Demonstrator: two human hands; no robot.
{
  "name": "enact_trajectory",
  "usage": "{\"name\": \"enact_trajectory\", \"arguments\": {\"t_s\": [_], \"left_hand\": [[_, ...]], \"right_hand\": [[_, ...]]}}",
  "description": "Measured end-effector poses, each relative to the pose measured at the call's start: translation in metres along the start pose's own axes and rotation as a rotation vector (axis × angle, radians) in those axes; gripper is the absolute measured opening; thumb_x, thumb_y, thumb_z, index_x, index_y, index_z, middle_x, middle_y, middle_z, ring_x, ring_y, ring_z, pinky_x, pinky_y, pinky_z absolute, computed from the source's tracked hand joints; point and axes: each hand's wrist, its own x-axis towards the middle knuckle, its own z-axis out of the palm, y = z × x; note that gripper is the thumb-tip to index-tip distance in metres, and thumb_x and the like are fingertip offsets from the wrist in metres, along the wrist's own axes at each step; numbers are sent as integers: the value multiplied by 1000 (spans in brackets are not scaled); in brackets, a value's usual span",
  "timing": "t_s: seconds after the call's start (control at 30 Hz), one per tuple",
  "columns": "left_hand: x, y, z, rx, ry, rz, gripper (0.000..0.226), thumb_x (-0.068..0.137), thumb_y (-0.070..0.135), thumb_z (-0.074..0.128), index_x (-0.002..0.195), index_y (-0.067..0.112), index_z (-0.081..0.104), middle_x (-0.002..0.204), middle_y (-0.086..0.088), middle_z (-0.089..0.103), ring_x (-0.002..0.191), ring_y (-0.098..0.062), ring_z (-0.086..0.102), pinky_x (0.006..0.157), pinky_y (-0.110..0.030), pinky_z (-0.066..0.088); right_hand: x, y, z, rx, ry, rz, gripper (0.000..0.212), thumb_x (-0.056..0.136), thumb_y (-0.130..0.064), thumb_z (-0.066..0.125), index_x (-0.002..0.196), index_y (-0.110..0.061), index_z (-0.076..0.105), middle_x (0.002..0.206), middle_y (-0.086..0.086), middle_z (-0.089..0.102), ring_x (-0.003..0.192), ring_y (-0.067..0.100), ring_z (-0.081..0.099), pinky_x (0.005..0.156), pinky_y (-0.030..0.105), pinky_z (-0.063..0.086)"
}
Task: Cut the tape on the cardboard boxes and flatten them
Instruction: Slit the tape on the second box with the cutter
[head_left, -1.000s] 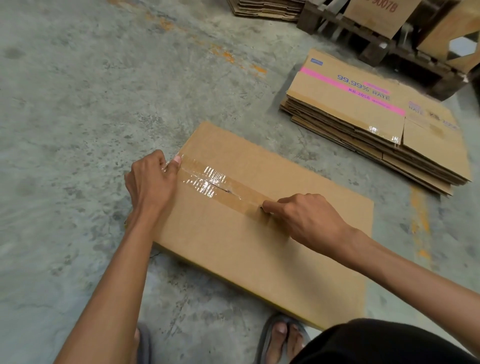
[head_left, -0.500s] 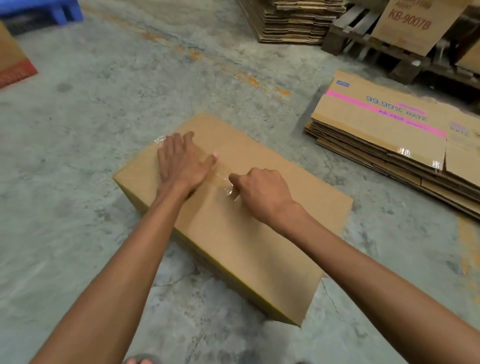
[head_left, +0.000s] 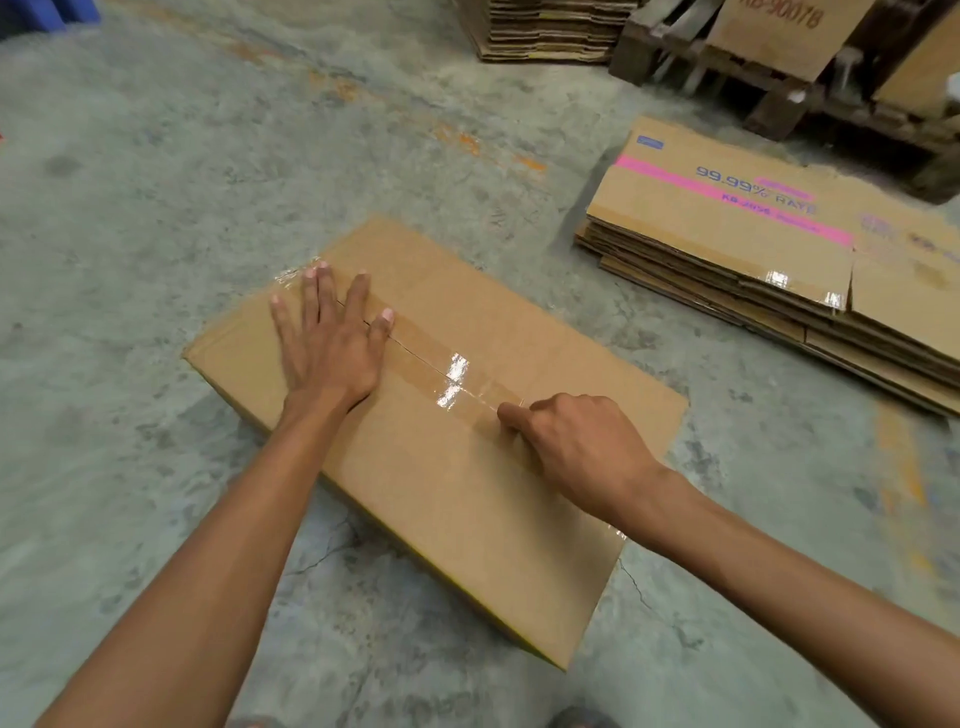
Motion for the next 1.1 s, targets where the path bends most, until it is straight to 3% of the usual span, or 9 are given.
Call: {"name": "enact_trajectory", "arguments": {"t_s": [0.3,0.5,0.87,1.0,1.1], "left_hand": [[-2,-1,-4,-30,0,1,62,100,56,11,156,31,10,165,-9,-3,152,-22,-11,118,-58,-8],[-1,-1,-4,-32,-9,-6,60,100,56,13,156,32,12,165,-8,-2,152,-21,-11,117,-61,-9],[-1,-1,-4,-46,-10,-2,60,100,57,14,155,32,14,165,-9,-1,152,-21,-10,116,-60,-11],[0,-3,-4,-38,-24,-6,60,100,57,13,155,32,13,165,-8,-3,152,-21,-10,116,-61,-10],[0,-2,-4,-29,-34,5,61,100,58,13,155,33,12,165,-8,-3,152,-21,-10,116,-61,-10]], "right_hand": [[-13,-2,2,23,38,54,33,95,-12,40,123,-26,50,91,2,65,75,35,59,57,35,33],[-24,-2,3,24,54,93,45,93,-11,38,134,-30,46,89,2,61,64,32,39,54,35,24],[-64,14,13,11,62,110,42,92,-12,39,130,-29,49,75,-1,55,52,30,43,43,29,11],[-78,21,19,18,32,129,42,87,-12,44,124,-28,56,65,-5,49,43,26,34,42,25,5],[-91,26,22,24,24,149,44,87,-8,47,125,-28,55,64,-6,50,41,25,38,41,24,11]]}}
